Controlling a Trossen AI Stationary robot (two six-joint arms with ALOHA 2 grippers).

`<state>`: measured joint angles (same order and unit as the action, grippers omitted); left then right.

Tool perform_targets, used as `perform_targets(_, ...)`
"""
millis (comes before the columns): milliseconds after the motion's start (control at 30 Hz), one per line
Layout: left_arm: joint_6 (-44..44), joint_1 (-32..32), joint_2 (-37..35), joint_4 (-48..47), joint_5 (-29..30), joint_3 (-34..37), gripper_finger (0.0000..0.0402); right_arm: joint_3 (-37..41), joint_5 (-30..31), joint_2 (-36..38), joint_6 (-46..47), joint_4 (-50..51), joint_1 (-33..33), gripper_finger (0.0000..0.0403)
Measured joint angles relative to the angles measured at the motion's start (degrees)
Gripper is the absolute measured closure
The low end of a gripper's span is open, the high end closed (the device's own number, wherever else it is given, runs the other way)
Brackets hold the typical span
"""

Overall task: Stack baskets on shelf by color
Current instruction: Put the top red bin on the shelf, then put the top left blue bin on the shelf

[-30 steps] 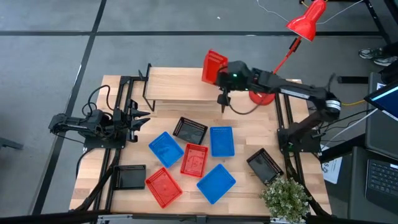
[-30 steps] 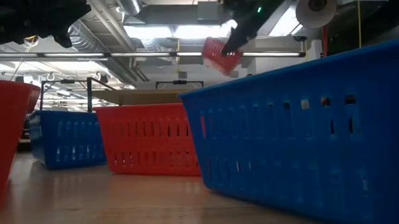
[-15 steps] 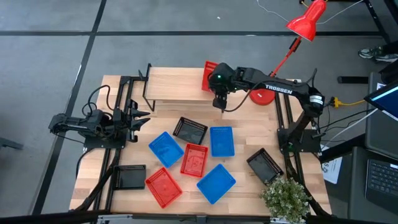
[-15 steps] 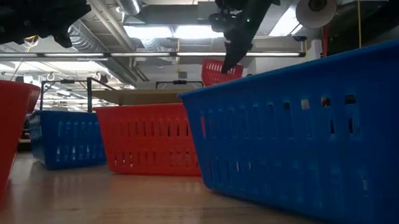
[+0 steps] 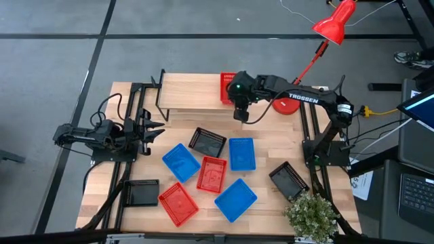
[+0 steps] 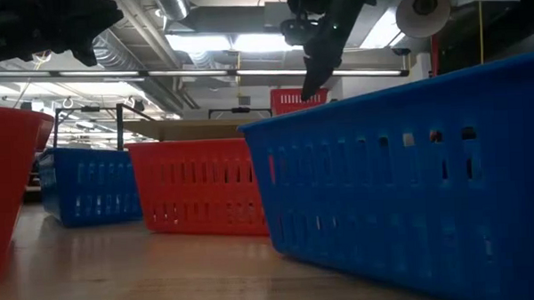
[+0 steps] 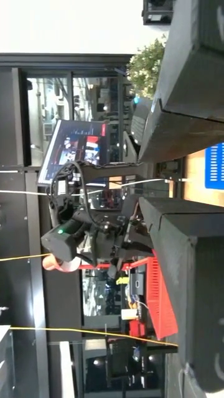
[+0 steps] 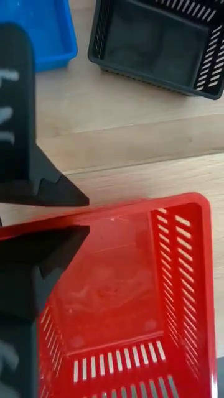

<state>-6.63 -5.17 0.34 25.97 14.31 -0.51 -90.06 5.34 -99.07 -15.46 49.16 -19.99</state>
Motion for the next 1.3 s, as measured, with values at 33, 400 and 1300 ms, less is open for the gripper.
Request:
perform_targets(33, 0.0, 0.0, 0.0, 0.0, 0.0, 0.0, 0.0308, 0.0, 0.0, 0.0, 0.2, -0.2, 0.2, 0.0332)
perform_targets(400, 0.0, 0.0, 0.0, 0.0, 0.0, 0.0, 0.0308, 0.0, 0.1, 0.1, 2.7, -4.6, 1.5, 0.0316)
perform_targets(1300, 13.2, -0.3, 3.5, -16.9, 0.6, -4.8, 0.0308, 1.8, -33.5, 0.2, 13.0, 19.8, 22.8, 0.0315)
